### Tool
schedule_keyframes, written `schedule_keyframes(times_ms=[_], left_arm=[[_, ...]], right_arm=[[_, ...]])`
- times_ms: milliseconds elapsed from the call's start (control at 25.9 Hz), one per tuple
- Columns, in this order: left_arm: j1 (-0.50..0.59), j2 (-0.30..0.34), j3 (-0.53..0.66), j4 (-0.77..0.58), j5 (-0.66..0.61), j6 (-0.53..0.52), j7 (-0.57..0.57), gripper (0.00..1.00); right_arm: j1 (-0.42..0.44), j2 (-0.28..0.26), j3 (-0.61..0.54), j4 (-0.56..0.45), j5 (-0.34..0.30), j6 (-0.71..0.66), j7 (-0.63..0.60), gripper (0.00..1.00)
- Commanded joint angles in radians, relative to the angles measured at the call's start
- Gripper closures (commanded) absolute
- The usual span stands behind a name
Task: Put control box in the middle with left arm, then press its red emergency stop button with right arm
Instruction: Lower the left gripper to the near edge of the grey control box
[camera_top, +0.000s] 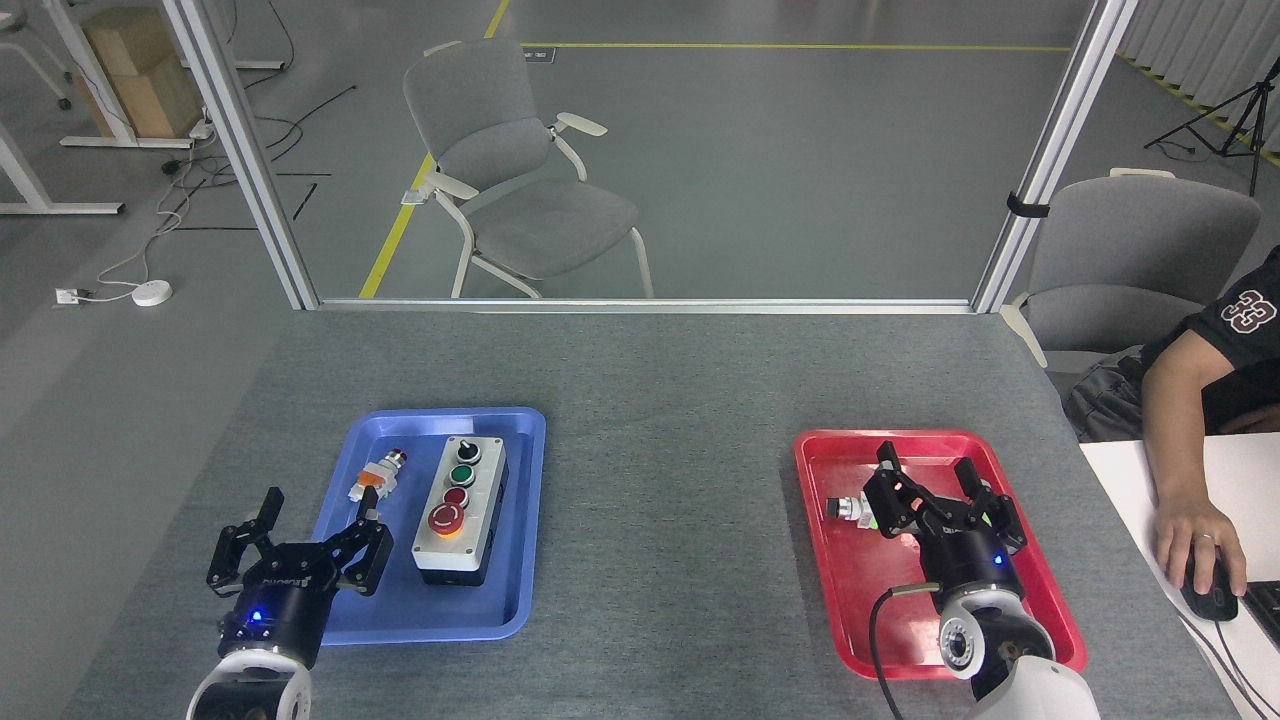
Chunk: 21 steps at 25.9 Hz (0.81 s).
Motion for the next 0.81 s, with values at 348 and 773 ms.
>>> schedule_keyframes(times_ms=[348, 773], left_arm=[[0.02, -0.014, -0.003, -0.027, 0.028, -0.015, 0.065, 0.01], [0.092, -0.037, -0.19, 0.005, 0.011, -0.041, 0.053, 0.01]], right_arm=[[0.0, 0.002, 0.0, 0.0, 0.001, 0.0, 0.003, 0.0], [0.0, 0.002, 0.0, 0.0, 0.001, 0.001, 0.003, 0.0]])
